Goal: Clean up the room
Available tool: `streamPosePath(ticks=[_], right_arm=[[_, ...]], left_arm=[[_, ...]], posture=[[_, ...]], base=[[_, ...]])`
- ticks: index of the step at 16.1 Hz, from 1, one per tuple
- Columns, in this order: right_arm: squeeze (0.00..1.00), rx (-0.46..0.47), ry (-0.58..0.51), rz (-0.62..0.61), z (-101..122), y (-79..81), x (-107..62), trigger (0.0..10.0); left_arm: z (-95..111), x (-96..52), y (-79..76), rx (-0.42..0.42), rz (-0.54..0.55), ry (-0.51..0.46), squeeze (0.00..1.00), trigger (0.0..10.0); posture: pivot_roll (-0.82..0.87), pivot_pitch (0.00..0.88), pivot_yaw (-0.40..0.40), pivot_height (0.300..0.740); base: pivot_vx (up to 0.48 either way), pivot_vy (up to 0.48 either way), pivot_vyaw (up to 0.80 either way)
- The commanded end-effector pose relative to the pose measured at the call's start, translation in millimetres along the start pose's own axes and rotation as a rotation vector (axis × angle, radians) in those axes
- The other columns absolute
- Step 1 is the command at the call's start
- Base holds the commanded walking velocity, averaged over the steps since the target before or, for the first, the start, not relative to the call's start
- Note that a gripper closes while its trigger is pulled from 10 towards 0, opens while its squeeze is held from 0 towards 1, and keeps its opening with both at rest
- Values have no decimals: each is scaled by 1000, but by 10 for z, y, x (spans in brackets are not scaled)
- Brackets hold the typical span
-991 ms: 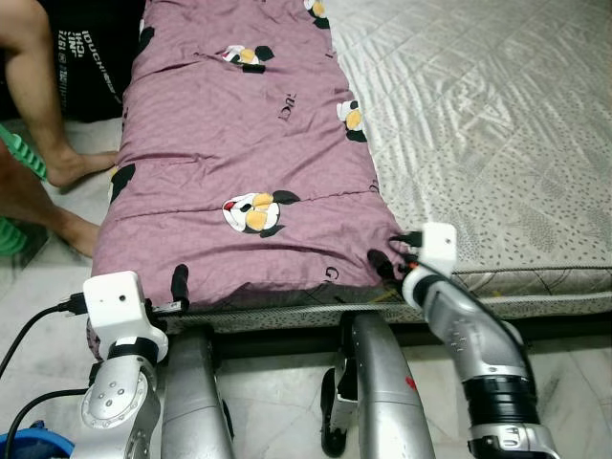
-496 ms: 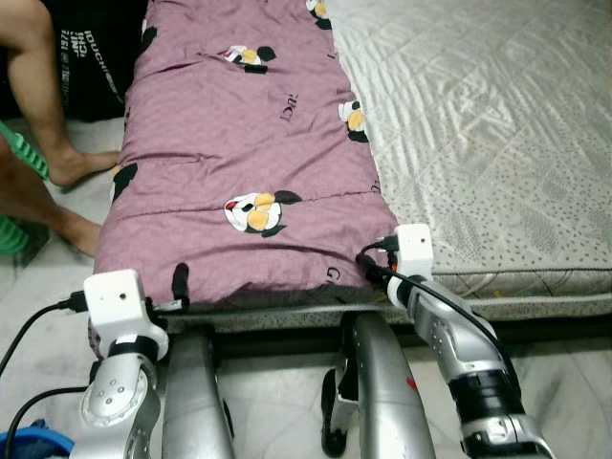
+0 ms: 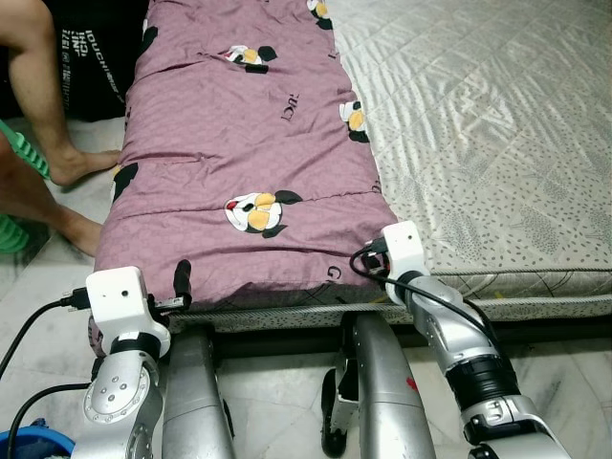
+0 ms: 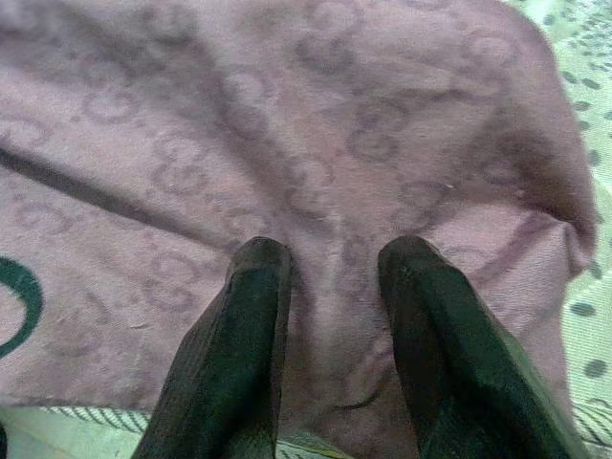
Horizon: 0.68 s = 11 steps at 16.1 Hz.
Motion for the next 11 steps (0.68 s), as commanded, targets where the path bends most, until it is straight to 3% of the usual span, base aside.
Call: streamPosePath(ticks=[1, 11], right_arm=[[0, -8, 21, -10, -76, -52, -6, 0], [0, 0, 6, 32, -92, -25, -30, 0]], left_arm=[[-58, -21, 11, 11, 8, 23, 0, 10000], [-49, -7, 10, 14, 9, 18, 0, 10000]], posture=[[93, 153, -60, 538], [88, 156, -58, 538]], base=[[0, 0, 0], [0, 0, 0]])
Point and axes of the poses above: a point about 5 cm out from each wrist's last joint towards the gripper, its own x axis pointing out of the wrist towards the gripper, its own z axis along the axis of the wrist's last joint, y = z × x, the point moved 6 cm from there along x, pointing out of the wrist towards the gripper, and after that the axes turned 11 degrees about x, right-handed, at the moved point
